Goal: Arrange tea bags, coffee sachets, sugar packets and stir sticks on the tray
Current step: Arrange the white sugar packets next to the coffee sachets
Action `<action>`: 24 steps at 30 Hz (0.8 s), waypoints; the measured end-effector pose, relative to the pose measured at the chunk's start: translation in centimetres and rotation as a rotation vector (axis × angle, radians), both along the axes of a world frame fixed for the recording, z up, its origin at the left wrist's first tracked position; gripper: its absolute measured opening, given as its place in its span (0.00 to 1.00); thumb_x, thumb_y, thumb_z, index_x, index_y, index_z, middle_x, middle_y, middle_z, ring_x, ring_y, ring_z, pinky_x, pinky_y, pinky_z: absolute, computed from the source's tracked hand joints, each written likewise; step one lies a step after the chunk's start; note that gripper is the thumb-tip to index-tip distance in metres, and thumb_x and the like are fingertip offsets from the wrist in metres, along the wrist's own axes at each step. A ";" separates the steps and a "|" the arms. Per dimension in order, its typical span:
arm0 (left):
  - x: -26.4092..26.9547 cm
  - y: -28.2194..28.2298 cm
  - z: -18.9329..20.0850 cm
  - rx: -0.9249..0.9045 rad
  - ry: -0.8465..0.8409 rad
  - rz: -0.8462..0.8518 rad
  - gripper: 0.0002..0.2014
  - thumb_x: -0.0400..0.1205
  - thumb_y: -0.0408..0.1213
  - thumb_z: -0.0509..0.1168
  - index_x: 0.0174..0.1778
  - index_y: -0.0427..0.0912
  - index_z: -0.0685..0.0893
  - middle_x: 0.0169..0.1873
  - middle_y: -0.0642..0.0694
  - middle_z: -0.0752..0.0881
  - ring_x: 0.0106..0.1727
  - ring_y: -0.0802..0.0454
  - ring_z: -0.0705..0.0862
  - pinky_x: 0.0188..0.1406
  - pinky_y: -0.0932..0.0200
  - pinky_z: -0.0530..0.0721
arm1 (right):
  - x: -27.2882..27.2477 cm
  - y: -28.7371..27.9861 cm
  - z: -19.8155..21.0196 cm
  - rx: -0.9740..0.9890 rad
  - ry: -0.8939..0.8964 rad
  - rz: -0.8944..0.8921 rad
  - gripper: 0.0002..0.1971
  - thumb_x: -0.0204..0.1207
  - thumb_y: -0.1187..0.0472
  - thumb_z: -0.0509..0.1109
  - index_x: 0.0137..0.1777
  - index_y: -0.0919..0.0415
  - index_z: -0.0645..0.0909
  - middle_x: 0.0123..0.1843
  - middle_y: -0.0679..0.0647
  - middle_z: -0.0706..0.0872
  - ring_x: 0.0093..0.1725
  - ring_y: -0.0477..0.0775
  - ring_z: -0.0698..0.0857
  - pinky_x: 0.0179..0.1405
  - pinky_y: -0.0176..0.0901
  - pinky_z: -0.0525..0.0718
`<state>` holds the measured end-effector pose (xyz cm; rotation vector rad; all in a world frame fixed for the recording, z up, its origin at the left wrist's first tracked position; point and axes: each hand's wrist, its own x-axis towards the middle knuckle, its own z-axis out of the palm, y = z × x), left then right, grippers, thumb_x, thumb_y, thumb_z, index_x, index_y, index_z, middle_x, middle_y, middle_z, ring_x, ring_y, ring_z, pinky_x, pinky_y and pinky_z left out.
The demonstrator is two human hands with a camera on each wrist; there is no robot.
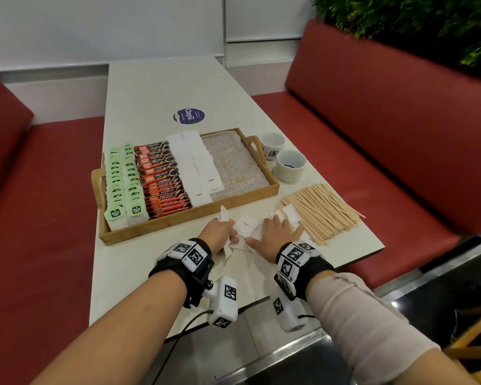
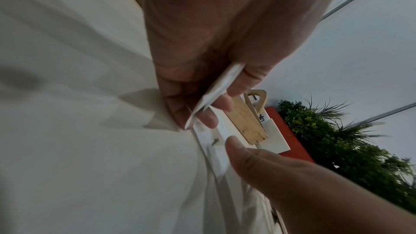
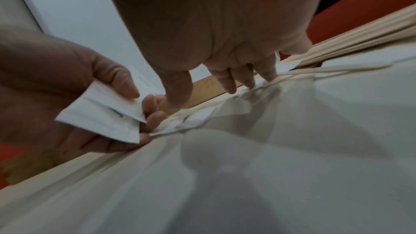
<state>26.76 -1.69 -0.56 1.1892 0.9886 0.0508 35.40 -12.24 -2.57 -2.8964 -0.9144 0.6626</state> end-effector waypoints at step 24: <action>0.5 0.4 0.2 -0.046 -0.005 0.014 0.09 0.85 0.29 0.55 0.60 0.39 0.71 0.36 0.43 0.73 0.29 0.51 0.74 0.28 0.58 0.67 | 1.4 -0.1 2.5 0.195 0.115 -0.101 0.20 0.85 0.58 0.56 0.75 0.60 0.67 0.68 0.60 0.79 0.67 0.62 0.78 0.66 0.49 0.73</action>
